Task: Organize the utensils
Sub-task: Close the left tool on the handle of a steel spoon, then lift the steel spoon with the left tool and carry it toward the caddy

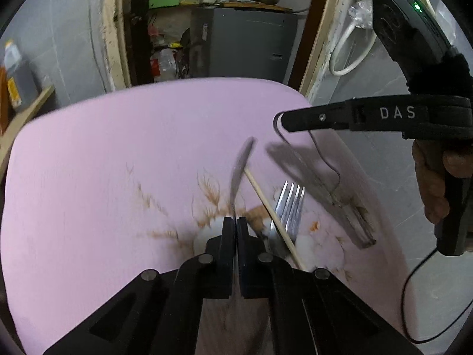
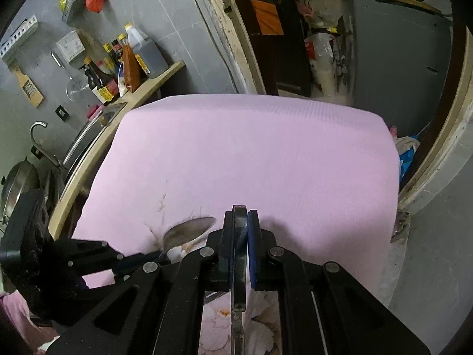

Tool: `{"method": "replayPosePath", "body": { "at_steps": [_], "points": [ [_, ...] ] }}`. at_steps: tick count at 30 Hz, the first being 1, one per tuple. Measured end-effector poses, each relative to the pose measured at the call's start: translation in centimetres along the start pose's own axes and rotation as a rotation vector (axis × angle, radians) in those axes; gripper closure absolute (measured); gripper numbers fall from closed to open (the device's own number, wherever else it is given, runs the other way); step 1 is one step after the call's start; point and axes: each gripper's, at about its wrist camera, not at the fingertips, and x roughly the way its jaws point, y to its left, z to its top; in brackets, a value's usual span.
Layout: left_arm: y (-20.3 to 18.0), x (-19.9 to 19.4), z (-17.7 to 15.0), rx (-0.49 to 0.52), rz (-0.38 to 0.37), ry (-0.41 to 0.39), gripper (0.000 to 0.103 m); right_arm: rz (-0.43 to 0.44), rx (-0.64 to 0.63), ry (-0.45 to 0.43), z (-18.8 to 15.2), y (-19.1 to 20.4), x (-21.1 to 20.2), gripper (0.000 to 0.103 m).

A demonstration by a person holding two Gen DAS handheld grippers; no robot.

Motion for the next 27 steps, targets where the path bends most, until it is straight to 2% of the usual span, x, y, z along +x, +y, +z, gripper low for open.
{"method": "replayPosePath", "body": {
  "at_steps": [4, 10, 19, 27],
  "points": [
    [0.7, -1.2, -1.0, -0.095, -0.033, -0.009, 0.1, 0.008, 0.027, -0.052, -0.9, 0.5, -1.7, 0.096],
    [1.5, -5.2, -1.8, -0.243, -0.081, -0.149, 0.1, 0.006, 0.071, -0.211, -3.1, 2.0, -5.5, 0.096],
    [2.3, -13.4, -1.8, -0.328, -0.097, -0.364, 0.1, -0.048, 0.027, -0.456, -4.6, 8.6, -13.4, 0.096],
    [3.4, -22.3, -2.6, -0.316, -0.114, -0.497, 0.1, -0.074, -0.004, -0.55, -4.6, 16.5, -19.5, 0.096]
  ]
}}
